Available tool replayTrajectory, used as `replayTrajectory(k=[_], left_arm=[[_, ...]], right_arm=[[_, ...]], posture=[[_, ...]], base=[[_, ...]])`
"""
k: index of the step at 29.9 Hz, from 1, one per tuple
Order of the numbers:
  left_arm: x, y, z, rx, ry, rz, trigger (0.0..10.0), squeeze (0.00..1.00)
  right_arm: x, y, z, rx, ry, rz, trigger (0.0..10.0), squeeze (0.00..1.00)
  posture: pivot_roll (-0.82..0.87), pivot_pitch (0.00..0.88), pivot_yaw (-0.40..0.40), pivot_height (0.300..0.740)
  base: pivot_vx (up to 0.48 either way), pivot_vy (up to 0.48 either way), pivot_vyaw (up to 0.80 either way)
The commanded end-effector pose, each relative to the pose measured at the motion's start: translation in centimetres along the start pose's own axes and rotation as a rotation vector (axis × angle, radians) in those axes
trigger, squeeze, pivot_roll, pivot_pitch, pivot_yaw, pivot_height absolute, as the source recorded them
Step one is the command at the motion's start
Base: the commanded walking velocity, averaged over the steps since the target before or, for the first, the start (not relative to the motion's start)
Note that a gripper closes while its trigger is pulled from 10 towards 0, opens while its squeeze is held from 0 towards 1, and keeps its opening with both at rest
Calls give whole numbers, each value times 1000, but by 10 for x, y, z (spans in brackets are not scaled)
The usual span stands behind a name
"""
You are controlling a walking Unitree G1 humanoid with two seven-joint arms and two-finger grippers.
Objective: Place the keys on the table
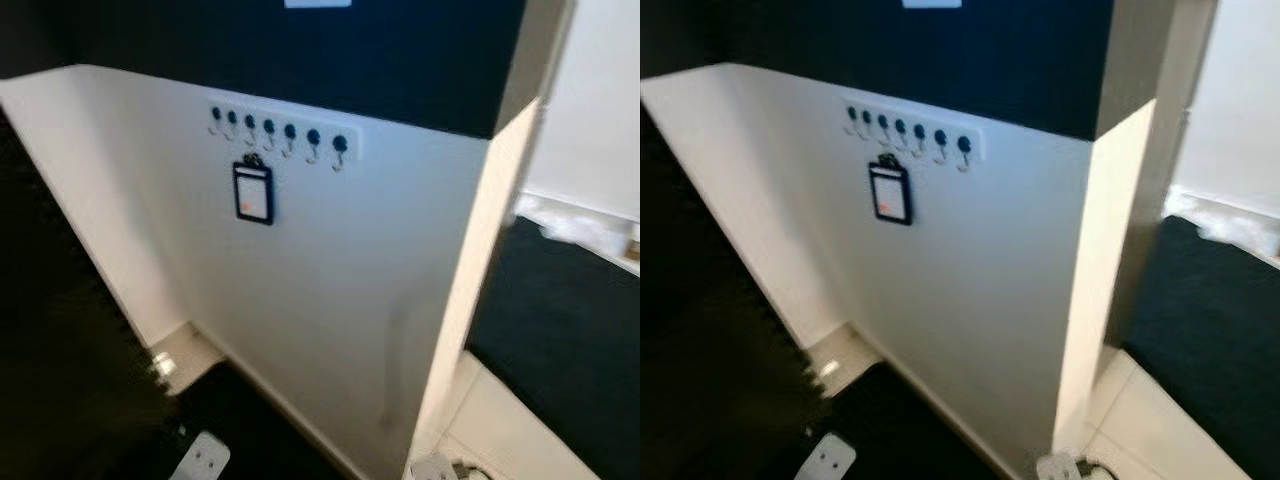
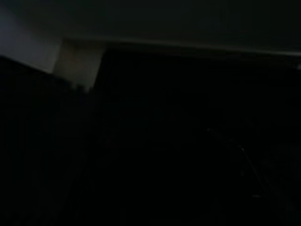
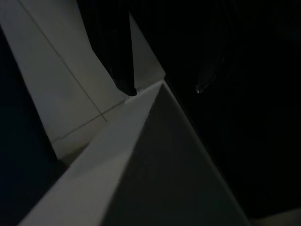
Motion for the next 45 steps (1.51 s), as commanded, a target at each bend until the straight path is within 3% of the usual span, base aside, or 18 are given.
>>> replayTrajectory(k=[1,45], left_arm=[[-1,1,-3,6,14,-1,10000,0],[2,0,-3,9,14,-4,10000,0]], right_arm=[[-1,3,-3,9,12,-1,10000,0],[0,1,-3,8,13,-5,10000,0]], posture=[[101,126,78,740],[98,121,78,740]], base=[[0,0,0],[0,0,0]])
Point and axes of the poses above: a point about 5 cm out from each wrist's last joint towards the gripper, its own x axis pointing out of the wrist towards the gripper, its own z axis along the axis of the wrist's last joint, y = z × x, the point moved 5 cm from there along x, pointing out of the wrist towards the gripper, and after that the axes turned 6 degrees about x, right-handed, at the moved point
